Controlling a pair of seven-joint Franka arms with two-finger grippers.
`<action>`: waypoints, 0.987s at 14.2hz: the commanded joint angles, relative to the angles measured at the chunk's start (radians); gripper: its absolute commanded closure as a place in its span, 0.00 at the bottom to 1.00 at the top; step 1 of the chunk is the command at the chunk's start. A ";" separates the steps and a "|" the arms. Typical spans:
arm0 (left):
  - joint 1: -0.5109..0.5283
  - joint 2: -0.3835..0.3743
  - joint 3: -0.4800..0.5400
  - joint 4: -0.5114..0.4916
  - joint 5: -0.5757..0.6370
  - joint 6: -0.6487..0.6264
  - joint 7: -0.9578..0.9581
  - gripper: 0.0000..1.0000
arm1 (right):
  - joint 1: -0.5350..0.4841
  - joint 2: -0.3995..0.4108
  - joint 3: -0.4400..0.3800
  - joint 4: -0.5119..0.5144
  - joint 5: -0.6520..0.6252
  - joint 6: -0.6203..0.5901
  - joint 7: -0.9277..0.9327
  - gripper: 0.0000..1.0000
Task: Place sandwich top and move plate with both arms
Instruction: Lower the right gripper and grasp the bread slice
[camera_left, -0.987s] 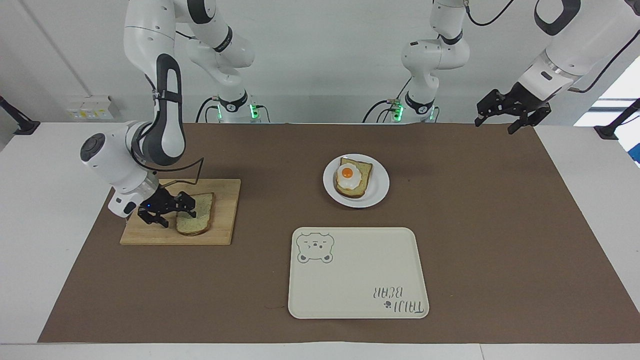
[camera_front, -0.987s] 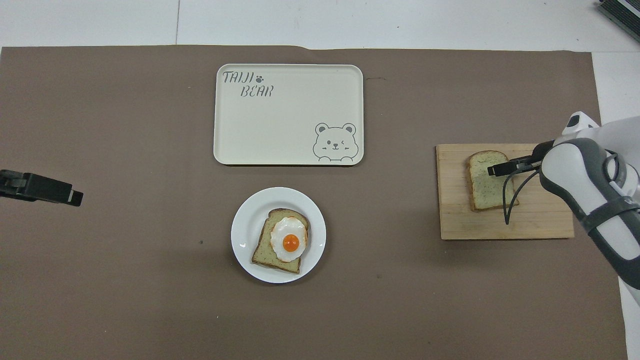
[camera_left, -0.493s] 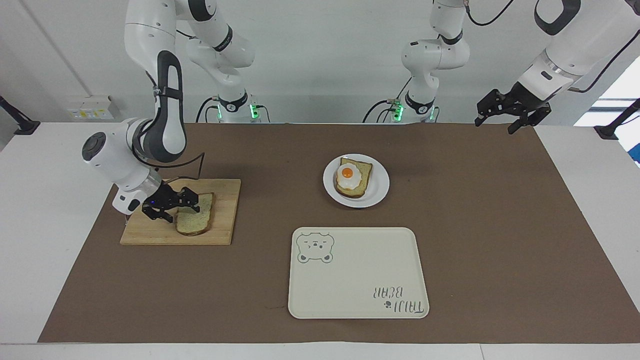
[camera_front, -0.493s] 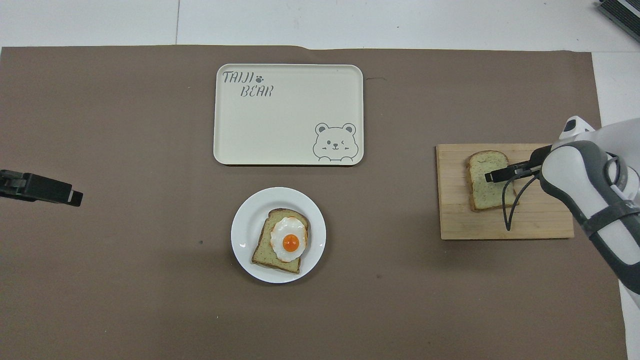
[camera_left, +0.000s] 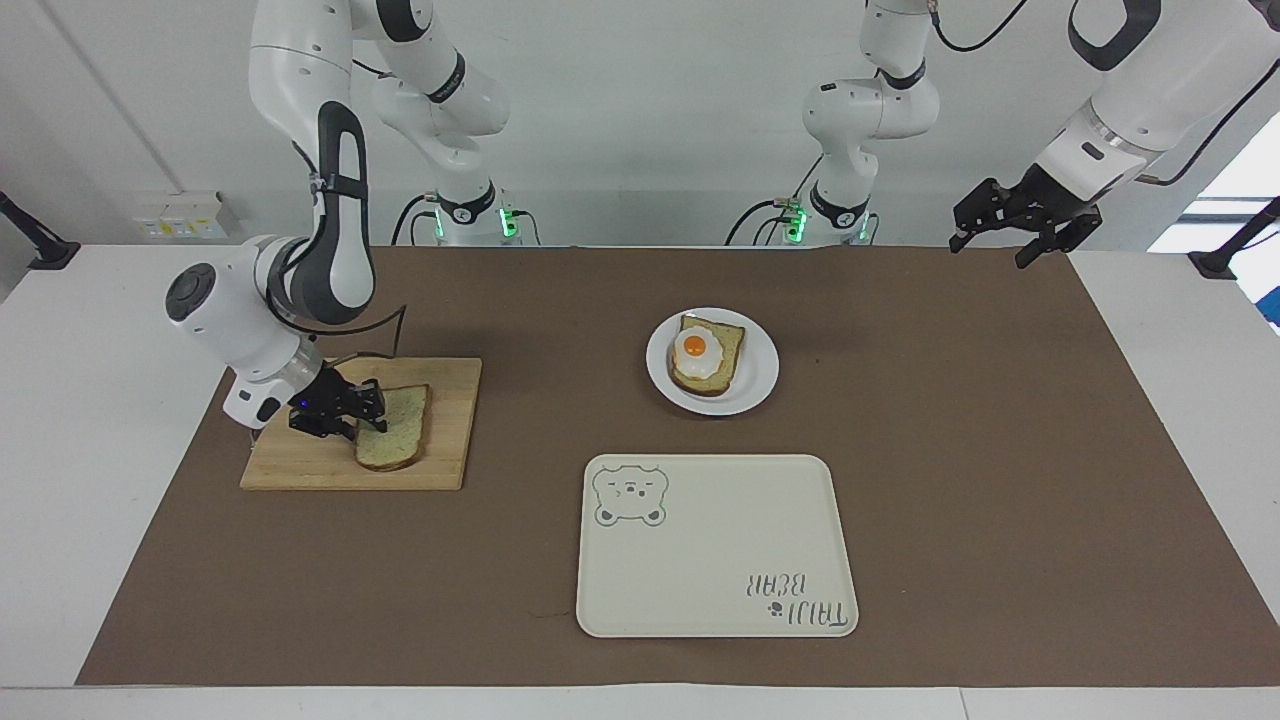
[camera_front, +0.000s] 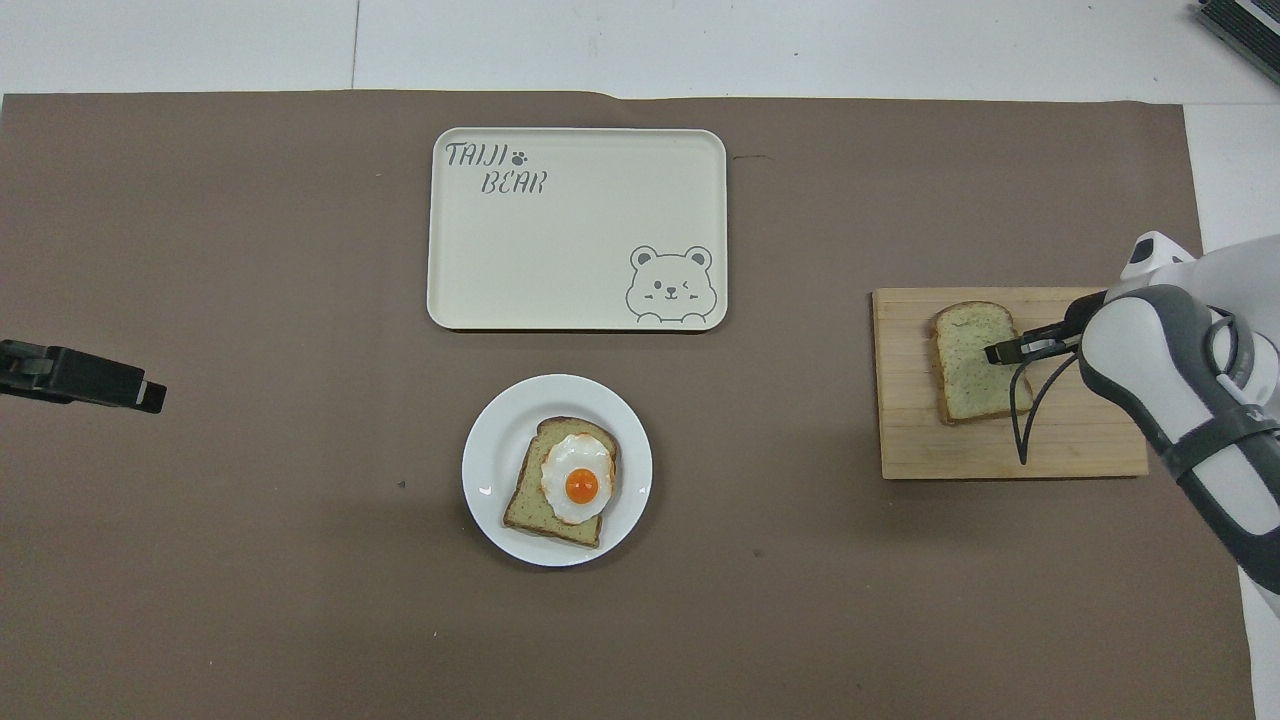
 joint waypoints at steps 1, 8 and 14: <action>0.004 -0.032 -0.008 -0.036 0.019 0.009 -0.005 0.00 | 0.001 -0.013 0.004 -0.010 -0.018 0.000 -0.004 1.00; 0.006 -0.032 -0.008 -0.035 0.019 0.003 0.001 0.00 | 0.018 -0.019 0.004 0.039 -0.071 -0.044 0.109 1.00; 0.017 -0.031 -0.006 -0.029 0.019 -0.011 -0.010 0.00 | 0.073 -0.061 0.013 0.105 -0.127 -0.153 0.289 1.00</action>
